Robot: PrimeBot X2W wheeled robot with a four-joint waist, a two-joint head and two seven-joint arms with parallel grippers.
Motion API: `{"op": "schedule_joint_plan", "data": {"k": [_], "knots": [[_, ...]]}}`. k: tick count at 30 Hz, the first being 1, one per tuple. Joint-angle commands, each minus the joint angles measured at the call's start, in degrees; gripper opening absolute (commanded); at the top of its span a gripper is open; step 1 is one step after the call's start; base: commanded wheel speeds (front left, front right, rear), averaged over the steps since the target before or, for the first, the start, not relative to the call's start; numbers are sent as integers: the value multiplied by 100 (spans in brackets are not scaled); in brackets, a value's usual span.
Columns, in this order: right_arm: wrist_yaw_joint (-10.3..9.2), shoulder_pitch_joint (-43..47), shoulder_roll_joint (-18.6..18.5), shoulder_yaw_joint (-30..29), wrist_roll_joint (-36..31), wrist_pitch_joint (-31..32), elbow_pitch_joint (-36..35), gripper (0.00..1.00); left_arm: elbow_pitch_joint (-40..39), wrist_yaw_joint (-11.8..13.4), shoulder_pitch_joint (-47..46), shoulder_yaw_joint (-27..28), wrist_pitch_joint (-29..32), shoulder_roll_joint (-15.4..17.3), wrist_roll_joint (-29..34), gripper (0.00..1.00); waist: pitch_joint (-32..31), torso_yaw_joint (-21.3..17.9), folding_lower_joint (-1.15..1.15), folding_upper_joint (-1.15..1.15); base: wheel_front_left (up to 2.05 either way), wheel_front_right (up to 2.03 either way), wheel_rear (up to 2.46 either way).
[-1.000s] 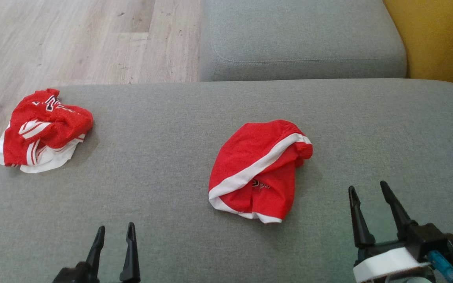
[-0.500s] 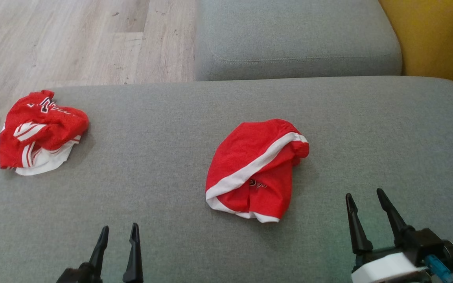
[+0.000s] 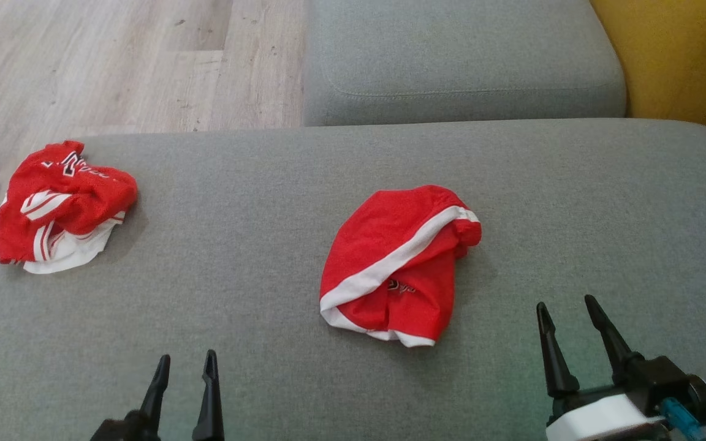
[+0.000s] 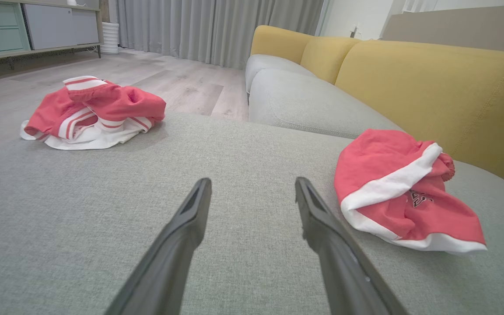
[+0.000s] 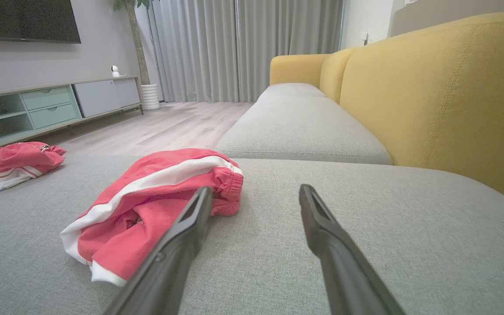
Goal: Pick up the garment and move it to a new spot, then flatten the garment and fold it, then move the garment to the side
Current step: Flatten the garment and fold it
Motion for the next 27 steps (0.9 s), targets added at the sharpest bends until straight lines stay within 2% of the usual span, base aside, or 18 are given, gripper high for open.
{"op": "schedule_joint_plan", "data": {"k": [1,7,12,13,18,22,27], "knots": [[43,-113,-32,159,16,-63,-179,100,-195,38,-219,186,-34,40,75,100,16,-11,0,0,0,0,0],[43,-196,-32,190,-52,-63,-211,100,-158,-36,-456,-43,139,-84,119,100,131,-98,0,0,0,0,0],[43,-316,-32,231,-144,-63,-226,100,208,-301,-966,-496,488,-496,93,100,293,-264,0,0,0,0,0],[43,-316,-32,231,-144,-63,-226,100,208,-301,-966,-496,488,-496,93,100,293,-264,0,0,0,0,0],[43,-487,-32,293,-212,-56,-257,100,945,-474,-1467,-817,811,-976,-13,100,534,-579,0,0,0,0,0],[43,-660,-32,297,-262,-54,-304,100,1532,-468,-1811,-836,962,-1191,-245,100,800,-863,0,0,0,0,0],[43,-788,-32,260,-286,-55,-325,100,2079,-370,-2193,-711,979,-1287,-563,100,1081,-1142,0,0,0,0,0]]}}
